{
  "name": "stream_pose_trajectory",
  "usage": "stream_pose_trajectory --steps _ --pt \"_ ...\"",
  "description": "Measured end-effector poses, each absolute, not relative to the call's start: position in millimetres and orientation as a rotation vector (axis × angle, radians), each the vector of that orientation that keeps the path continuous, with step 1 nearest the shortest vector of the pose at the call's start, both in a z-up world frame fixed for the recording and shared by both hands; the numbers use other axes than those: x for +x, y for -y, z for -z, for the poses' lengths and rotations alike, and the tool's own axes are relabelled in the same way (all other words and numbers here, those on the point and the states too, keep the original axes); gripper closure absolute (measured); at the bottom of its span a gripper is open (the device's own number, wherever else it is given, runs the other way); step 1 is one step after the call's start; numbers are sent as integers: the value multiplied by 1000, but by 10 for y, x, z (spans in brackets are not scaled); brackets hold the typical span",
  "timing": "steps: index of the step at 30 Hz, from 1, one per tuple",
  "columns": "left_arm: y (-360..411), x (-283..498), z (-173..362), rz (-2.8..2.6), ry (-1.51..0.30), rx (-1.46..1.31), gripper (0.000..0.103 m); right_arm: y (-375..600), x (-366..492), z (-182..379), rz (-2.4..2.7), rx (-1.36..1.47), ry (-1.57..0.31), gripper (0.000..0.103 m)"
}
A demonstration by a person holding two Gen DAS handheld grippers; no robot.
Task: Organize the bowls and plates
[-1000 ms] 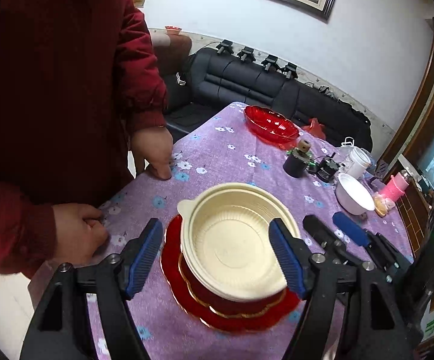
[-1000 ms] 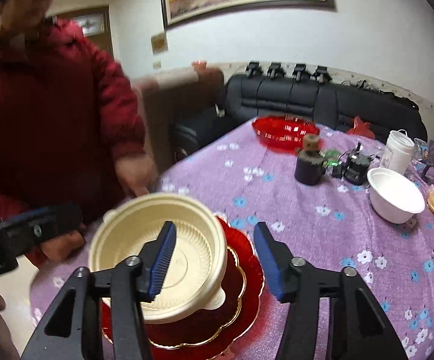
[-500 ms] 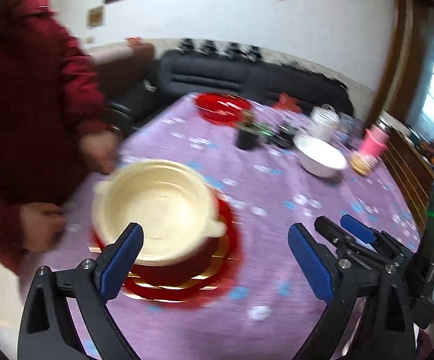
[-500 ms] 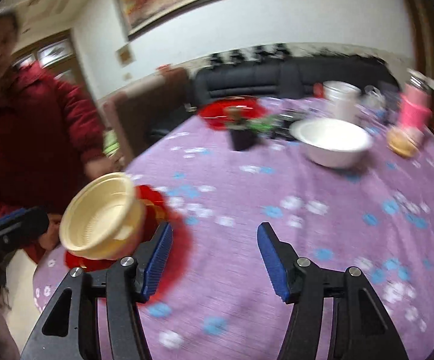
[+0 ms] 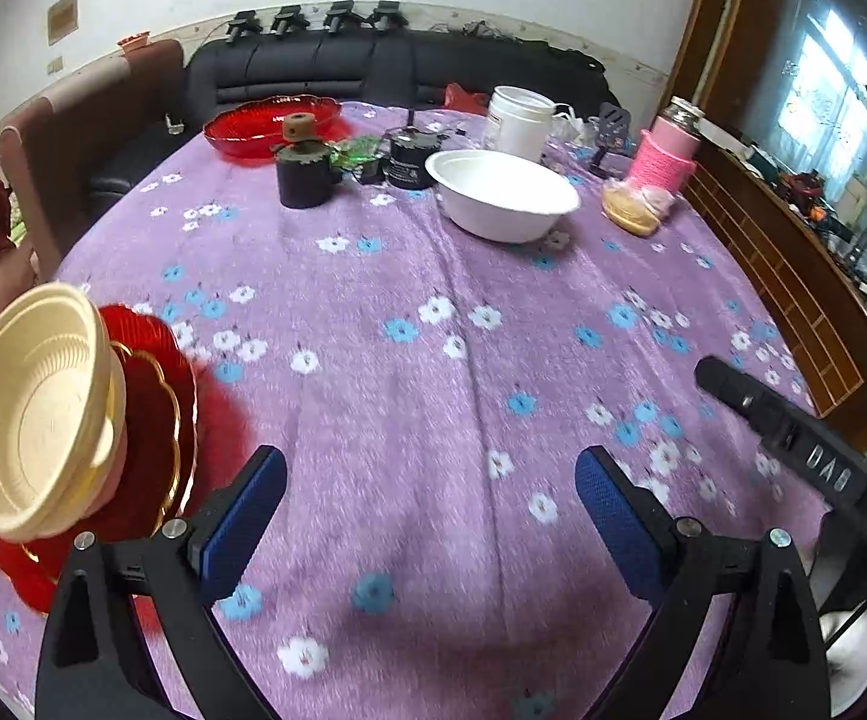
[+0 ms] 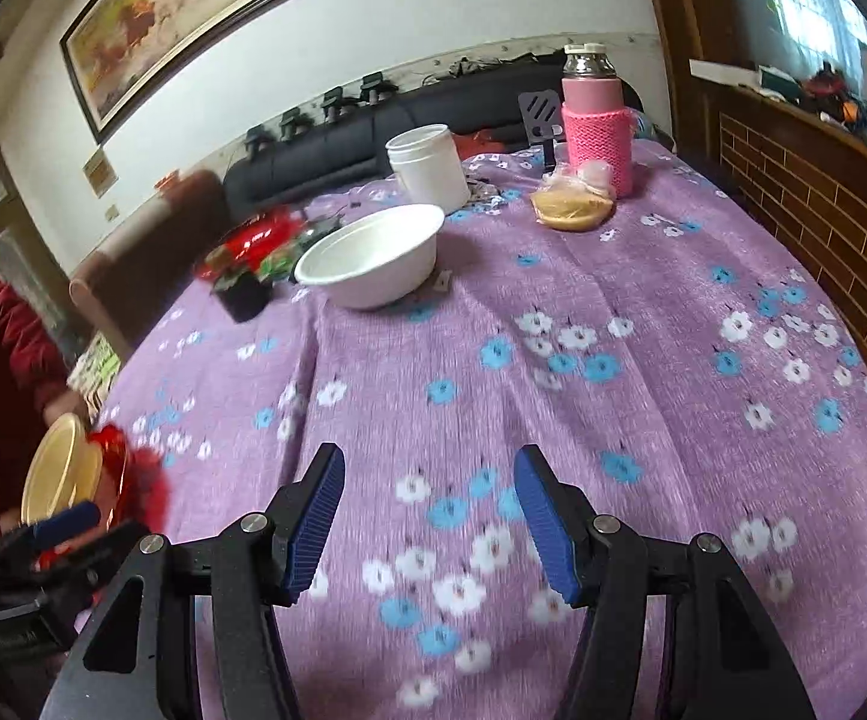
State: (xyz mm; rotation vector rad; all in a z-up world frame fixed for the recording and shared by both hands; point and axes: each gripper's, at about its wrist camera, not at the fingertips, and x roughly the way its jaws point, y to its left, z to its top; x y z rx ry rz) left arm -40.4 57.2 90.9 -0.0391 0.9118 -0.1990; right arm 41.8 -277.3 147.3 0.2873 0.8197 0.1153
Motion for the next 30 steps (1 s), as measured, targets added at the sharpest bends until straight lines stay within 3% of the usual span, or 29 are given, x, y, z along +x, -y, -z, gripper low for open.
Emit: stream_pose_trajectory --steps 13,19,21,30 --pt "-421 52 -514 98 -903 -7 6 2746 955 -1202 -106 415 -734 40" --pt "-243 223 -206 60 -859 64 6 2924 1118 -942 -39 388 -793 40" --pt "-216 334 -75 82 -947 91 6 2997 1150 -875 -26 416 -814 40" --pt "-262 399 -47 82 -970 59 0 3070 1217 -766 -22 453 -849 34"
